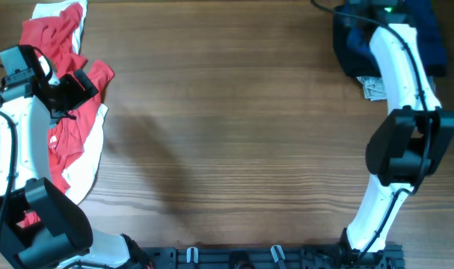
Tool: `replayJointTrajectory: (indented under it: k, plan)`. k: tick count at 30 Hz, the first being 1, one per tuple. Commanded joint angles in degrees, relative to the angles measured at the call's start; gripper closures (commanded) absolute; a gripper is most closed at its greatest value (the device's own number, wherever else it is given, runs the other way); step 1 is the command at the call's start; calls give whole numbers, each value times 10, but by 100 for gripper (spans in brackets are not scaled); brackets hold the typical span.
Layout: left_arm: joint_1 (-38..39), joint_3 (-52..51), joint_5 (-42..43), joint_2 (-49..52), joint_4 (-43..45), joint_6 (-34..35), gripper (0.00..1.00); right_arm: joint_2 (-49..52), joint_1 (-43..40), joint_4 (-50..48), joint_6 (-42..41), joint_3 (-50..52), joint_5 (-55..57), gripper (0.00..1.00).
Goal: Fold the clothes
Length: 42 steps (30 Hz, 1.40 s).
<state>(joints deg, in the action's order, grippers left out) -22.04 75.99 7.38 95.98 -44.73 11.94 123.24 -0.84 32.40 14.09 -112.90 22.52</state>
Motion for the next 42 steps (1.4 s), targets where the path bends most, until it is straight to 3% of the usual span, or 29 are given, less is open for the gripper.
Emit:
replayJointTrajectory:
  k: [1,6,12,16,21,31,36,42]
  plan:
    - [-3,10,7,-6,2,5,0,-6,8,23,-25,-12,-5,1]
    - [-3,10,7,-6,2,5,0,-36,3,52,-84,-12,-15,1]
    - [-3,10,7,-6,2,5,0,-42,-32,-24,-116,-11,-106,0]
    - [-3,10,7,-6,2,5,0,12,-92,-133,-125,-11,-190,0]
    - [-3,10,7,-6,2,5,0,118,-133,-245,-65,-11,-223,0]
    - [-3,10,7,-6,2,5,0,311,-181,-199,-112,-11,-297,0]
    - [-3,10,7,-6,2,5,0,277,-196,-180,-113,-11,-307,0]
    - [-3,10,7,-6,2,5,0,94,-207,-166,-110,-11,-294,0]
